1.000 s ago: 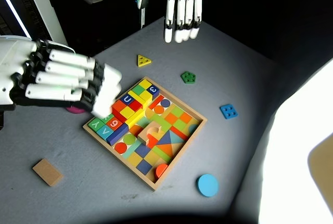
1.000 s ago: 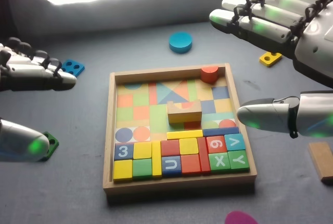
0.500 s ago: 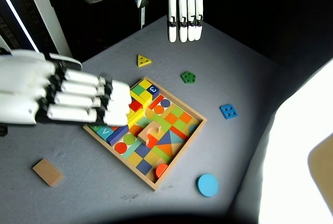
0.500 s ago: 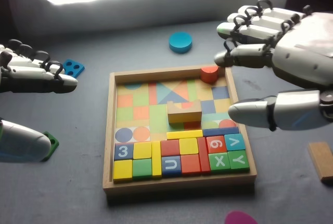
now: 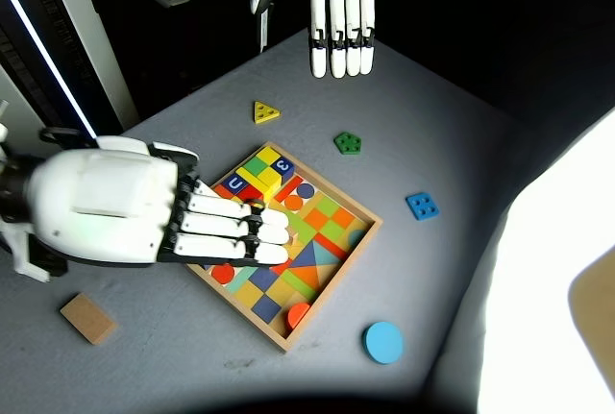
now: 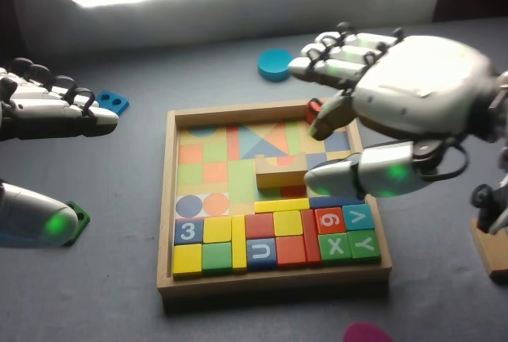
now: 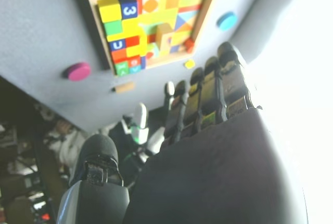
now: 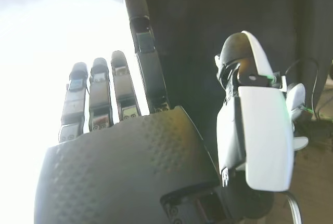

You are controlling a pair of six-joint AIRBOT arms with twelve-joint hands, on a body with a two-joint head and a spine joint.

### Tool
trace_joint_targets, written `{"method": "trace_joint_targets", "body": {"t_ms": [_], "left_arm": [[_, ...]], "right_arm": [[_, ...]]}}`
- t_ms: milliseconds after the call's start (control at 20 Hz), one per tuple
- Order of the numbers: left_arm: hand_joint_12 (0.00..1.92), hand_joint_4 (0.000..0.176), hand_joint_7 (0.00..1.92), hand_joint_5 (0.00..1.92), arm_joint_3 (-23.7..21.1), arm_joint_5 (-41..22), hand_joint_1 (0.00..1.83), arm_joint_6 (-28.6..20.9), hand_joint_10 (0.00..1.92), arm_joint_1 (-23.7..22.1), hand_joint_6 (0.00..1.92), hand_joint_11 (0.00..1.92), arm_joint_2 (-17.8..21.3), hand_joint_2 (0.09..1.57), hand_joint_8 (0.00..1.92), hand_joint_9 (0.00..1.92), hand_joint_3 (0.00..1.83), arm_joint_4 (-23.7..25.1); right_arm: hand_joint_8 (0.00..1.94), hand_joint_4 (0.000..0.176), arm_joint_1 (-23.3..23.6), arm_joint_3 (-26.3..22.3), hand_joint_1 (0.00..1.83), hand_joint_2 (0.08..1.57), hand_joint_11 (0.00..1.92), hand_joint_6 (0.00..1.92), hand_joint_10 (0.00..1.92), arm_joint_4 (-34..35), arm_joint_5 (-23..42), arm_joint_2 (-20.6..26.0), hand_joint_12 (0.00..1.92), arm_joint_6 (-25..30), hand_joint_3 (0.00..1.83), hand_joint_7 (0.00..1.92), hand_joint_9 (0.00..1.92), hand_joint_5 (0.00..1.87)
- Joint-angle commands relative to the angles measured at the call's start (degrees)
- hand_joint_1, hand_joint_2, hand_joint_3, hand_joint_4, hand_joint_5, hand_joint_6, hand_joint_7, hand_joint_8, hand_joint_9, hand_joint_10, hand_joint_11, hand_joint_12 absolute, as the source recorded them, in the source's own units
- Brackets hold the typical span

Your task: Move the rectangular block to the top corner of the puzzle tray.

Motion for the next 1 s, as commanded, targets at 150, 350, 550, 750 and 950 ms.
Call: {"method": "trace_joint_targets", "body": {"t_ms": [150, 350, 550, 750, 950], "left_arm": [[0.22, 0.034, 0.04, 0.05, 0.04, 4.77, 0.00, -0.16, 0.00, -0.76, 0.01, 0.00, -0.13, 1.23, 0.00, 0.03, 0.00, 0.55], [0.21, 0.033, 0.05, 0.05, 0.03, 4.77, 0.00, -0.16, 0.00, -0.76, 0.00, 0.00, -0.23, 1.23, 0.00, 0.03, 0.00, 0.55], [0.18, 0.035, 0.03, 0.03, 0.18, 4.77, 0.00, -0.16, 0.00, -0.79, 0.00, 0.00, -0.30, 1.22, 0.00, 0.00, 0.00, 0.55], [0.13, 0.037, 0.02, 0.02, 0.13, 4.77, 0.00, -0.16, 0.00, -0.79, 0.00, 0.00, -0.31, 1.23, 0.00, 0.00, 0.00, 0.55], [0.17, 0.029, 0.01, 0.01, 0.10, 4.77, 0.00, -0.16, 0.00, -0.79, 0.00, 0.00, -0.31, 1.24, 0.00, 0.00, 0.00, 0.55]], "right_arm": [[0.01, 0.000, 0.20, 3.66, 0.00, 1.14, 0.00, 0.09, 0.00, -0.08, 4.78, -3.89, 0.00, -0.18, 0.01, 0.03, 0.00, 0.72], [0.00, 0.000, -0.61, 5.69, 0.00, 1.16, 0.00, 0.07, 0.00, -0.08, 4.38, -6.90, 0.00, -1.28, 0.01, 0.03, 0.00, 0.69], [0.01, 0.000, -1.14, 6.62, 0.00, 1.15, 0.00, 0.10, 0.00, -0.07, 1.84, -8.35, 0.00, -1.13, 0.00, 0.05, 0.00, 0.75], [0.00, 0.000, -1.16, 7.94, 0.00, 1.15, 0.00, 0.09, 0.00, -0.07, 1.82, -9.82, 0.00, -0.84, 0.01, 0.04, 0.00, 0.72], [0.00, 0.000, -0.81, 9.47, 0.00, 1.15, 0.00, 0.08, 0.00, -0.07, 1.83, -11.15, 0.00, -0.84, 0.00, 0.04, 0.00, 0.71]]}}
